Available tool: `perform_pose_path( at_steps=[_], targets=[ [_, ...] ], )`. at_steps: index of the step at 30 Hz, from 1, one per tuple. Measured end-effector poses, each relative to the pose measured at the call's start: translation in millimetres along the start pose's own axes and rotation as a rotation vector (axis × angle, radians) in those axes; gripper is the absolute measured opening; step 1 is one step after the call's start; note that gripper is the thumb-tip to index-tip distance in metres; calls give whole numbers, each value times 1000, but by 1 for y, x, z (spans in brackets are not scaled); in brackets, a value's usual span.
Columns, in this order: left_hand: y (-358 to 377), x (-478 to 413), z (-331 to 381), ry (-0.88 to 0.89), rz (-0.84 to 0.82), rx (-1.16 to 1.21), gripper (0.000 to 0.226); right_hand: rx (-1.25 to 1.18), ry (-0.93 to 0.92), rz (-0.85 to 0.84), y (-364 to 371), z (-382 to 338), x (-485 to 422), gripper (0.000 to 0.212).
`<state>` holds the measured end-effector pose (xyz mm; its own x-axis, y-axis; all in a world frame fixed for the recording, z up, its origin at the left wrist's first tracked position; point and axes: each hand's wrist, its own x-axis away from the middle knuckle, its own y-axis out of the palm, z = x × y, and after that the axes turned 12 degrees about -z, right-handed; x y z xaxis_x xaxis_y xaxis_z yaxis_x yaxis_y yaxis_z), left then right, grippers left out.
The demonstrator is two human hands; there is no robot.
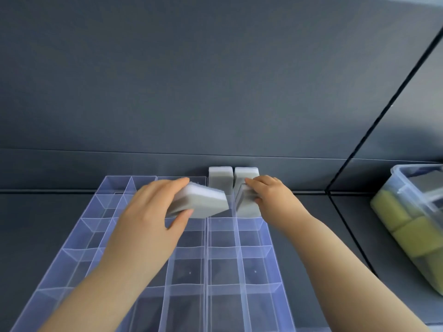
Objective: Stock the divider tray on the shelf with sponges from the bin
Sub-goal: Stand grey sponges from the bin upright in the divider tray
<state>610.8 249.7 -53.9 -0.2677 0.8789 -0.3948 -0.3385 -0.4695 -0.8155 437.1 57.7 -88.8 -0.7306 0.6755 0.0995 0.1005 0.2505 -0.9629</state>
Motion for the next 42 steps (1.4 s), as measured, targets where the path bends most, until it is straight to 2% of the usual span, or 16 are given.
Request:
perform_pose_path(
  at_steps=[3, 9, 13, 17, 25, 34, 42],
  targets=[
    [5, -5, 1, -31, -17, 7, 49, 9, -3, -51, 11, 3, 0, 52],
    [22, -32, 4, 20, -72, -72, 49, -17, -42, 34, 23, 10, -2, 54],
    [39, -53, 9, 75, -162, -142, 49, 6, -148, 245, 29, 13, 1, 57],
    [52, -67, 16, 61, -229, -162, 43, 60, -202, 323, 31, 15, 6, 60],
    [59, -81, 26, 19, -360, -164, 41, 18, -173, 341, 39, 16, 8, 63],
    [65, -86, 30, 39, -342, -137, 38, -22, -134, 339, 42, 15, 11, 61],
    [79, -84, 15, 17, -419, -165, 39, -15, -115, 337, 37, 10, 13, 60]
  ],
)
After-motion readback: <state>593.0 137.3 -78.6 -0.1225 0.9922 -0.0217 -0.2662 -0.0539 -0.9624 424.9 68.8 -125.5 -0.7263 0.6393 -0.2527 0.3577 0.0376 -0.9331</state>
